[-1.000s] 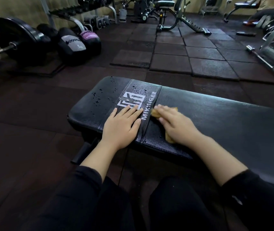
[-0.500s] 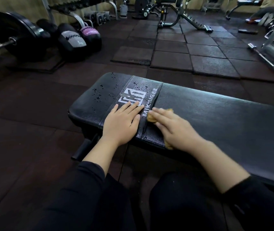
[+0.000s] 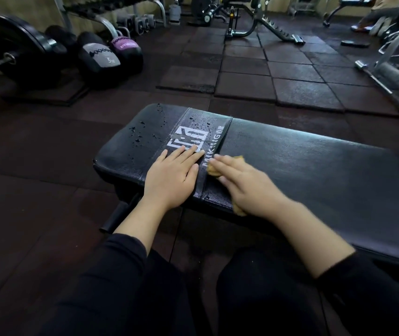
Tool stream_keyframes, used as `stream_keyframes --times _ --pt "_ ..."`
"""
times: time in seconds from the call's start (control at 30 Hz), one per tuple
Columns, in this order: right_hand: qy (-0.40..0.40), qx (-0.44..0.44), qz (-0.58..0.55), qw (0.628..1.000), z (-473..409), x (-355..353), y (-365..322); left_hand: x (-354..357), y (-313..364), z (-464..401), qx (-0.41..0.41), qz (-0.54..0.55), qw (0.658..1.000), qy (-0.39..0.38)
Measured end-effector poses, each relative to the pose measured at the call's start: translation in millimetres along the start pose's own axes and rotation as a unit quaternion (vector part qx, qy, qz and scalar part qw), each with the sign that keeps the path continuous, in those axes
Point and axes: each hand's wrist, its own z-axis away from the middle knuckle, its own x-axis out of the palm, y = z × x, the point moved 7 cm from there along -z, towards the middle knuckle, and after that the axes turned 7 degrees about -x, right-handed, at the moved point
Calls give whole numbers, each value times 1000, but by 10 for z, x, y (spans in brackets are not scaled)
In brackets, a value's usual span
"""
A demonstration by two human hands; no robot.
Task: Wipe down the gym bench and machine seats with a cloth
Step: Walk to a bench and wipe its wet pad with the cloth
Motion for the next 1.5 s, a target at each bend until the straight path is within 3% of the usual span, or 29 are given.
stream_keyframes --times 0.07,0.2,0.27,0.37,0.47,0.53,0.6,0.73,0.9,1.07,1.23,1.37,1.5 --pt "19 -50 16 998 175 29 -274 3 0 -5 3 2 1000 2" --pt "-48 -160 33 985 754 -62 -301 2 -7 2 -5 4 1000 2" --pt "-59 -143 23 988 920 -211 -73 -1 -5 2 -8 7 1000 -5" --pt "-39 -48 -2 998 820 -354 258 7 -4 -10 -11 7 1000 -8" --pt "1 -24 11 1000 527 -204 114 18 -12 -18 -9 0 1000 -3" --pt "2 -71 43 997 434 -19 -208 16 -14 -13 -3 -3 1000 2" --pt "-48 -157 69 984 558 144 -459 9 -5 -12 3 -1 1000 3" --pt "-99 -239 116 959 919 79 -357 15 -9 -25 -2 7 1000 -8" --pt "-68 -203 1 977 850 -70 -341 1 -39 -46 -1 10 1000 -27" --pt "46 -92 -160 982 511 -251 -172 8 -113 -88 -37 -4 996 -78" --pt "120 11 -165 979 -299 -196 68 -83 -503 -202 -116 -17 989 -84" --pt "64 35 -115 991 -973 -19 173 -94 -563 -265 -124 -19 989 -72" --pt "-99 71 -35 992 -1274 283 364 -89 -680 -363 -145 -29 986 -76"
